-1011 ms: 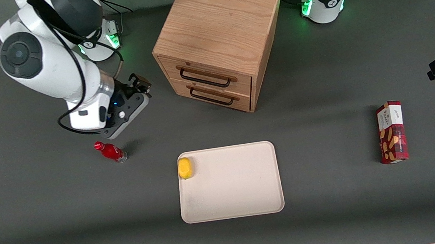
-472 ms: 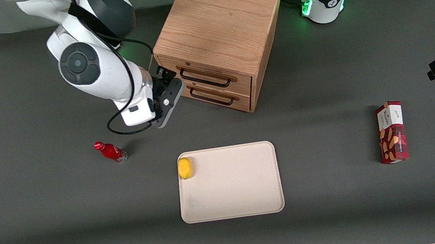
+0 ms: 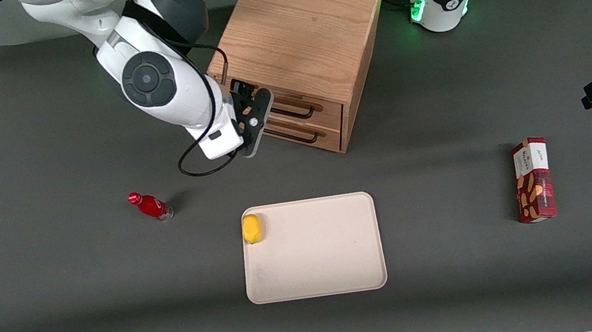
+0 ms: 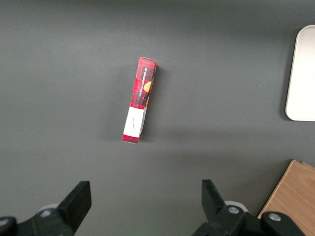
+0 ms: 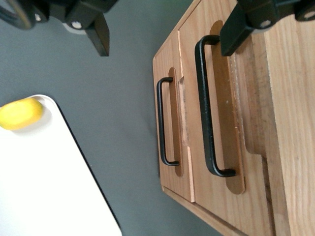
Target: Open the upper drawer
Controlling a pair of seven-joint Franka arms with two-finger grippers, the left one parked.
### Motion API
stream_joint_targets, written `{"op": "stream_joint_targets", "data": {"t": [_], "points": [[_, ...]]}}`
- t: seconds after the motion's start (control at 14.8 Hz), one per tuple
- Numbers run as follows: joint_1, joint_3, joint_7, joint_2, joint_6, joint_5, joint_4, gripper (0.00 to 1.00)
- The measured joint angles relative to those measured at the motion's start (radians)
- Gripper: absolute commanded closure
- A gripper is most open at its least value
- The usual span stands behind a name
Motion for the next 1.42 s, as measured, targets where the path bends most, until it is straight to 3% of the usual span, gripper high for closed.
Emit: {"op": "stream_joint_targets", "data": {"t": [1.42], "points": [[0.083, 0.001, -0.084, 0.070, 0.098, -0.002, -0.009, 0.00]]}}
